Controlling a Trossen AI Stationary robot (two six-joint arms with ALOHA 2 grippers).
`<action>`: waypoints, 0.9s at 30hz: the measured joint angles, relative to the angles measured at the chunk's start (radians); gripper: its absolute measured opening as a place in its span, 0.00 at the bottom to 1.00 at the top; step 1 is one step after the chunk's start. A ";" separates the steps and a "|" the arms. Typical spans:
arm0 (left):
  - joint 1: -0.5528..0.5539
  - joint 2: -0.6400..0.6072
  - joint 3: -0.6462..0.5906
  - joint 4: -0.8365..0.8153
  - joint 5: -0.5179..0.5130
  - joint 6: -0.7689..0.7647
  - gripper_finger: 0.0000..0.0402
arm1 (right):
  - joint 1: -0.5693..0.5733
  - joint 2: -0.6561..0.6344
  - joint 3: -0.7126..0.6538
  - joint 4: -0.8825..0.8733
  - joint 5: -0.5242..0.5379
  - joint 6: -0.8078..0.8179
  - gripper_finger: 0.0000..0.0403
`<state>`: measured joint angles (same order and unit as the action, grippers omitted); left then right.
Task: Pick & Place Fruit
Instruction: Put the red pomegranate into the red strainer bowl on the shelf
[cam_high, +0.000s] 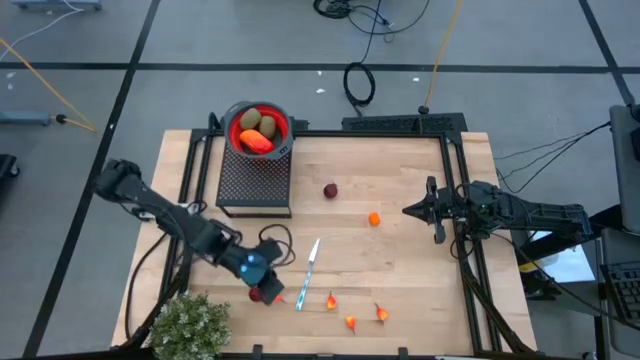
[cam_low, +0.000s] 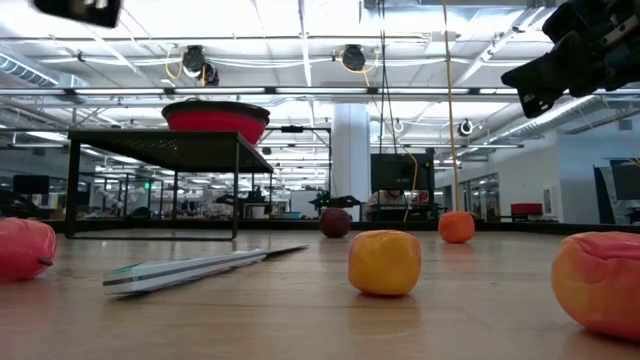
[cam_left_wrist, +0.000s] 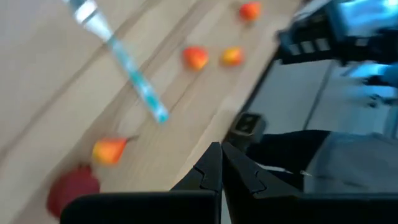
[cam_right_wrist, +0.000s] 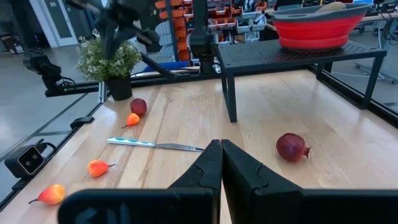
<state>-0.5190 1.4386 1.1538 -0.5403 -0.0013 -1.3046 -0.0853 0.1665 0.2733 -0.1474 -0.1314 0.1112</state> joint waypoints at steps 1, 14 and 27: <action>-0.008 0.012 0.000 -0.013 0.000 -0.033 0.01 | 0.000 0.000 0.000 -0.001 0.000 0.000 0.00; -0.087 0.081 0.000 -0.222 -0.053 -0.379 0.00 | 0.000 0.000 0.000 0.000 0.000 0.000 0.00; -0.116 0.081 0.000 -0.329 -0.017 -0.463 0.00 | 0.000 0.000 0.000 0.000 0.000 0.000 0.00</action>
<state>-0.6346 1.5196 1.1538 -0.8693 -0.0186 -1.7673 -0.0856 0.1669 0.2733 -0.1471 -0.1314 0.1112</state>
